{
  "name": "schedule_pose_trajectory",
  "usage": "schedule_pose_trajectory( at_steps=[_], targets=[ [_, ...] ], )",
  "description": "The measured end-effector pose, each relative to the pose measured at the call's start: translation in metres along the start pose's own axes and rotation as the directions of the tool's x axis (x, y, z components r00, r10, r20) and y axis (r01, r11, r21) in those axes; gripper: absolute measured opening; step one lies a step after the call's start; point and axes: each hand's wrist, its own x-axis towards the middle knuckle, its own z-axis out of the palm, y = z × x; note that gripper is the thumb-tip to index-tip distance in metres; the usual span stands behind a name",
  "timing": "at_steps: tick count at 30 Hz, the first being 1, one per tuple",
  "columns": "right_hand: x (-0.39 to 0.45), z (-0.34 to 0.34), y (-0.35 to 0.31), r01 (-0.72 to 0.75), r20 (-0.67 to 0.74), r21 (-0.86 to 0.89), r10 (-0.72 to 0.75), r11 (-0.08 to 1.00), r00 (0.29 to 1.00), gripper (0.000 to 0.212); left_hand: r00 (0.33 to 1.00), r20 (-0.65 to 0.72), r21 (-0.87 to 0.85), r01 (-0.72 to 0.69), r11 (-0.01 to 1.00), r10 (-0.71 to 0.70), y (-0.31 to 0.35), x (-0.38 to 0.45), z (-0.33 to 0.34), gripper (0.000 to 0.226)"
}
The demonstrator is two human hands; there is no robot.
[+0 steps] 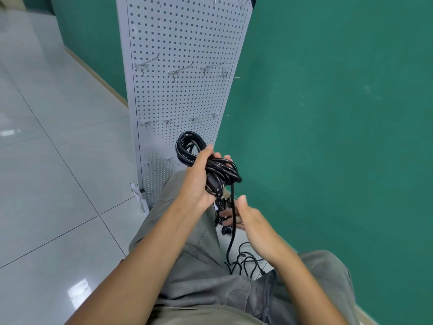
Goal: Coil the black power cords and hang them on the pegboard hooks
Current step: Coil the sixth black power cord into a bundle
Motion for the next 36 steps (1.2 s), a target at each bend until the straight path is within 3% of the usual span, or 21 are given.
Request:
schedule_pose_trajectory(
  at_steps=[2, 7, 11, 13, 19, 23, 26, 28, 31, 34, 36],
  targets=[
    [-0.002, 0.003, -0.001, 0.027, 0.021, -0.078, -0.026, 0.997, 0.999, 0.065, 0.997, -0.048, 0.050, -0.053, 0.997, 0.055, -0.001, 0.003, -0.003, 0.029],
    [-0.007, -0.004, -0.013, 0.206, 0.061, -0.275, -0.197, 0.939, 0.978, 0.020, 0.956, -0.112, 0.319, -0.224, 0.921, 0.272, -0.005, 0.005, -0.008, 0.038],
    [-0.014, -0.016, -0.024, 0.194, -0.011, -0.321, -0.209, 0.927, 0.978, 0.034, 0.943, -0.060, 0.512, -0.252, 0.821, 0.328, -0.008, 0.002, -0.009, 0.038],
    [-0.018, -0.023, -0.031, 0.197, -0.056, -0.314, -0.226, 0.929, 0.973, 0.029, 0.950, -0.002, 0.577, -0.253, 0.777, 0.311, -0.008, 0.000, -0.008, 0.035],
    [-0.025, -0.045, -0.047, 0.188, -0.214, -0.348, -0.273, 0.919, 0.938, 0.016, 0.973, 0.211, 0.717, -0.216, 0.663, 0.088, -0.002, -0.004, -0.008, 0.027],
    [-0.027, -0.048, -0.058, 0.149, -0.336, -0.527, -0.366, 0.837, 0.868, 0.028, 0.947, 0.321, 0.753, -0.245, 0.611, -0.016, -0.007, -0.012, -0.005, 0.022],
    [-0.030, -0.055, -0.060, 0.140, -0.377, -0.570, -0.408, 0.810, 0.831, 0.042, 0.944, 0.319, 0.745, -0.195, 0.637, -0.084, -0.008, -0.011, -0.006, 0.029],
    [-0.029, -0.060, -0.059, 0.144, -0.388, -0.575, -0.423, 0.806, 0.819, 0.048, 0.933, 0.327, 0.780, -0.177, 0.600, -0.150, -0.005, -0.009, -0.008, 0.034],
    [-0.027, -0.063, -0.056, 0.214, -0.326, -0.484, -0.402, 0.848, 0.855, 0.039, 0.903, 0.320, 0.793, -0.089, 0.602, -0.287, -0.003, -0.013, -0.007, 0.041],
    [-0.025, -0.066, -0.051, 0.328, -0.142, -0.401, -0.412, 0.856, 0.900, 0.019, 0.874, 0.305, 0.802, -0.021, 0.597, -0.379, -0.001, -0.020, -0.004, 0.049],
    [-0.026, -0.071, -0.047, 0.377, -0.067, -0.369, -0.429, 0.850, 0.901, 0.019, 0.855, 0.304, 0.816, -0.005, 0.577, -0.421, -0.001, -0.023, -0.003, 0.050]
  ],
)
